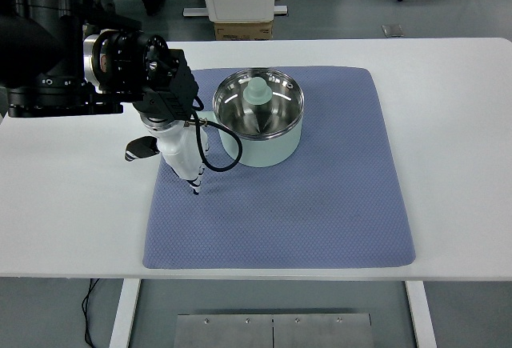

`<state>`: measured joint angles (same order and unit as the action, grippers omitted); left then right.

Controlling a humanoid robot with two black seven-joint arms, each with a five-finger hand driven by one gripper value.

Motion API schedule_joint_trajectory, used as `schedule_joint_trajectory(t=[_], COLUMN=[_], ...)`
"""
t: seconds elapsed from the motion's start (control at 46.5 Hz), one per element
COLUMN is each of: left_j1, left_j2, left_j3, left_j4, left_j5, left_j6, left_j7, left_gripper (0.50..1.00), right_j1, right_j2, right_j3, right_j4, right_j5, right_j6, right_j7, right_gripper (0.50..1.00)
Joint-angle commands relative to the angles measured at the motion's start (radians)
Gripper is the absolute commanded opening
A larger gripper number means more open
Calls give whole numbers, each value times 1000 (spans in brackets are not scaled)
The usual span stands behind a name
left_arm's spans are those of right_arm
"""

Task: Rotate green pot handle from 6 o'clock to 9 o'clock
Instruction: 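Lift the left hand up off the pot toward its far side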

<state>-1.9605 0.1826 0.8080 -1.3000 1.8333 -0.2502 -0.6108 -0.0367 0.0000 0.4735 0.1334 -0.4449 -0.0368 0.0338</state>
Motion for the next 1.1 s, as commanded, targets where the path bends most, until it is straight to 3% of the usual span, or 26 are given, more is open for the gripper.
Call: schedule_joint_trajectory(t=[0.0, 0.344, 0.538, 0.925, 1.075], left_j1=[0, 5, 6, 61, 81], left_j2=[2, 0, -2, 0, 0], left_j3=[-30, -144, -165, -147, -138], left_j4=[-1, -4, 15, 292, 332], left_j5=[-45, -249, -497, -1180, -1379], left_j6=[-1, -6, -8, -3, 5], left_j7=[0, 0, 0, 0, 0], left_gripper=[1000, 1000, 1000, 1000, 1000], right_j1=[0, 0, 0, 0, 0], right_j2=[0, 0, 0, 0, 0], right_j3=[0, 0, -1, 0, -1], right_j4=[0, 0, 0, 0, 0], right_j5=[0, 0, 0, 0, 0], right_j6=[0, 0, 0, 0, 0], right_j7=[0, 0, 0, 0, 0], right_gripper=[1000, 1000, 1000, 1000, 1000])
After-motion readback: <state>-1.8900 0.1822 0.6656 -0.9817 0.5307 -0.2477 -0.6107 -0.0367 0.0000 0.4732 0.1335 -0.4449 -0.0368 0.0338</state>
